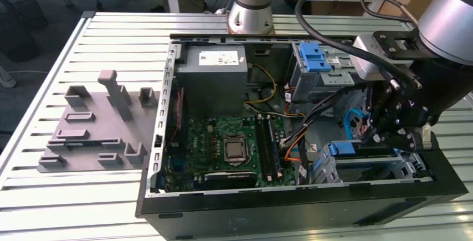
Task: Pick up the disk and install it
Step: 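Insert the first disk wire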
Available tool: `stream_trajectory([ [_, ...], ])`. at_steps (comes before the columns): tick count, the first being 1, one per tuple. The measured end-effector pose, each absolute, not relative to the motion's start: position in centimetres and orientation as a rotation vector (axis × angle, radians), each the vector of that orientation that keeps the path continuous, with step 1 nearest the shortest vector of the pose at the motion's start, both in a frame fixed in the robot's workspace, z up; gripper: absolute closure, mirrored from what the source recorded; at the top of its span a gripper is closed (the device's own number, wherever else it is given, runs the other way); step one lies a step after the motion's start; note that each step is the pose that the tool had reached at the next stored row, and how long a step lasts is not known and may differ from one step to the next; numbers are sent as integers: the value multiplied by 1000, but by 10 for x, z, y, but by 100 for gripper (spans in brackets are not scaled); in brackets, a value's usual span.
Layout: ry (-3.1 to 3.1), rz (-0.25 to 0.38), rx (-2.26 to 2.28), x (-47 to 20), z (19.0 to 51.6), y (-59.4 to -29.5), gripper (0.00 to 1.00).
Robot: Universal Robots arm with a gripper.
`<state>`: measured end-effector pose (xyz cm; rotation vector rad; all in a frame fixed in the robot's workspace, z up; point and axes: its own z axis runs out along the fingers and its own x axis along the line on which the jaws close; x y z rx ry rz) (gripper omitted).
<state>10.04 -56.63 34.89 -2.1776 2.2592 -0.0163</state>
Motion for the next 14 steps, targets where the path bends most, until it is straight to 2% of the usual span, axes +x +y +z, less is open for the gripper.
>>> stream_trajectory([
  [14,2259,-16,-2178,113,349,-565,89],
])
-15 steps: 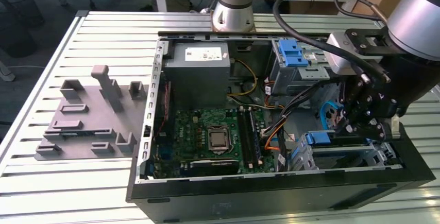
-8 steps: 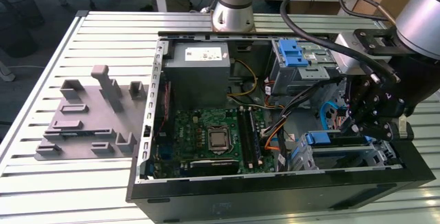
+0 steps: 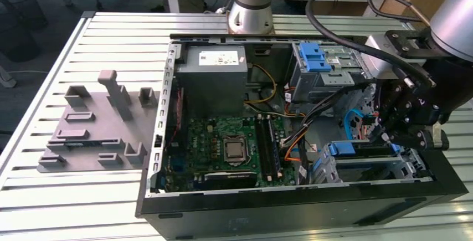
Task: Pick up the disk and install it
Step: 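Insert the first disk wire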
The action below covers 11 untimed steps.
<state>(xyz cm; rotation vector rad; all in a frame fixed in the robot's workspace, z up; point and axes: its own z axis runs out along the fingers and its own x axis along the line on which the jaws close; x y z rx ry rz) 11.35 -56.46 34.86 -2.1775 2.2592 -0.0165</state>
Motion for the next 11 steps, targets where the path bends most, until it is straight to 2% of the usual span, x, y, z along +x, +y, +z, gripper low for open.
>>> stream_trajectory([
  [11,2260,-18,-2175,115,363,-562,89],
])
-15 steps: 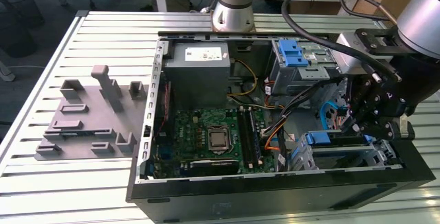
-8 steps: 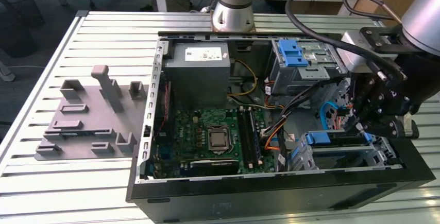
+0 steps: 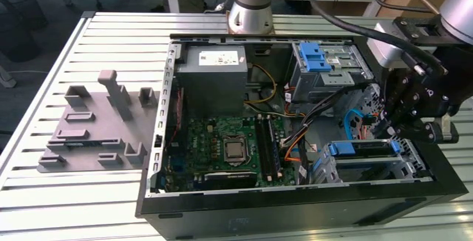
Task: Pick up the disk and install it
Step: 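Insert the first disk wire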
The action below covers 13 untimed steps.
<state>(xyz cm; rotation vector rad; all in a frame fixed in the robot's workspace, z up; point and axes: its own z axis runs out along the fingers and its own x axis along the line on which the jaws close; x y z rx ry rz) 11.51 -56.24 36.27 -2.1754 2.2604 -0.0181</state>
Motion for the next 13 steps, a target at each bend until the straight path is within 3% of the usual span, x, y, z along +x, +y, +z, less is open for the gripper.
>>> stream_trajectory([
  [13,2304,-19,-2130,128,365,-557,89],
])
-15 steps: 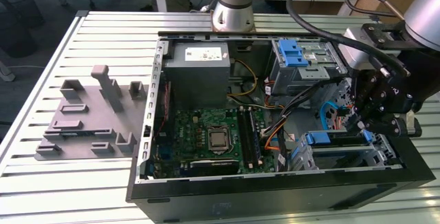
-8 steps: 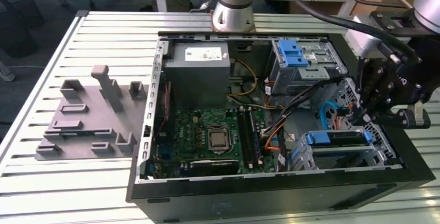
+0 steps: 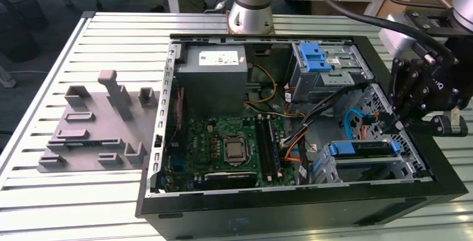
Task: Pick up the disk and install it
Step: 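Insert the first disk wire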
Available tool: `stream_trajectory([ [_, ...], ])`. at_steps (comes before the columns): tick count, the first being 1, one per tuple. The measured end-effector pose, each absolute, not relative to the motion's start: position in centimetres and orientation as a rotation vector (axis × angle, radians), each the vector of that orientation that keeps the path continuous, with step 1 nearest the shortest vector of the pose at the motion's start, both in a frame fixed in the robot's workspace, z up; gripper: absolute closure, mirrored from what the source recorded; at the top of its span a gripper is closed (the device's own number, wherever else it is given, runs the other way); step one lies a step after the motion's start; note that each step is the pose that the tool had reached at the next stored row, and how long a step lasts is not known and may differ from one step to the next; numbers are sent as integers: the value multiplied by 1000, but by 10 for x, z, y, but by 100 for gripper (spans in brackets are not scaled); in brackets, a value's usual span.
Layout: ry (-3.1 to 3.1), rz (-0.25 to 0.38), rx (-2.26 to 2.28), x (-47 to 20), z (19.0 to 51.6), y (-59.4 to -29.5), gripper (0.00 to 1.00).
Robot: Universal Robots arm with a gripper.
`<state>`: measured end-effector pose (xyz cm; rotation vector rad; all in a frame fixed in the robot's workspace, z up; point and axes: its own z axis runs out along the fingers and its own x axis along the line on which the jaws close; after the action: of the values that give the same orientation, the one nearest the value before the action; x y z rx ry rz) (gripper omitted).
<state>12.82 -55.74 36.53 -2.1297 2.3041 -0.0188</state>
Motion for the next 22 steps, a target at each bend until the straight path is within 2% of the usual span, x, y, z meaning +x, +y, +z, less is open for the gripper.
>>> stream_trajectory([
  [13,2332,-18,-2099,129,369,-551,89],
  [22,2336,-19,-2096,131,369,-534,89],
])
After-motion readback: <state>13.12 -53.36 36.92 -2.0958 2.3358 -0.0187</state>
